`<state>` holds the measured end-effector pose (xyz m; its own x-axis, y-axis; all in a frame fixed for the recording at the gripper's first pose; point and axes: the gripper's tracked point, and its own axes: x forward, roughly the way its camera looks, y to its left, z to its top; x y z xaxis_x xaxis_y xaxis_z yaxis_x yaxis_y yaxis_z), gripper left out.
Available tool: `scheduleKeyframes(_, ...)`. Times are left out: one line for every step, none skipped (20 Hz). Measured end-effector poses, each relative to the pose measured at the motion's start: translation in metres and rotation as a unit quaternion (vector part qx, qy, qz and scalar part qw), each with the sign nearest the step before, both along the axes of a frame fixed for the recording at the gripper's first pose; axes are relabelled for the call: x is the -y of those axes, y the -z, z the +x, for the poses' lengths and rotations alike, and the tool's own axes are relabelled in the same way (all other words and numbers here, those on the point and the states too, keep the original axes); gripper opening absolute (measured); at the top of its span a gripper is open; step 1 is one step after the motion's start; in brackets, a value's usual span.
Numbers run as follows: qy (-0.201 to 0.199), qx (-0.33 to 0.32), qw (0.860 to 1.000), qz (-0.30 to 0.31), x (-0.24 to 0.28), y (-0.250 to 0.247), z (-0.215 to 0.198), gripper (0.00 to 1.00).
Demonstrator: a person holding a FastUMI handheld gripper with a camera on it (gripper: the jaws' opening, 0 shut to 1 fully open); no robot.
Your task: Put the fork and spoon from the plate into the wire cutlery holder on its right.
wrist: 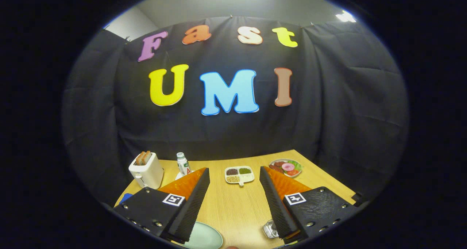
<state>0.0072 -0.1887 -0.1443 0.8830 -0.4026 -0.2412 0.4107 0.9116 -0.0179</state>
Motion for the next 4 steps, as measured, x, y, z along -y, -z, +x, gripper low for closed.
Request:
scheduleKeyframes(-0.009, 0.005, 1.000, -0.011, -0.006, -0.005, 0.004, 0.85)
scheduleKeyframes(-0.017, 0.007, 1.000, -0.022, -0.012, -0.008, 0.006, 0.85)
scheduleKeyframes(-0.024, 0.006, 0.999, -0.027, -0.017, -0.009, 0.008, 0.85)
scheduleKeyframes(-0.032, 0.009, 0.999, -0.032, -0.024, -0.012, 0.011, 0.85)
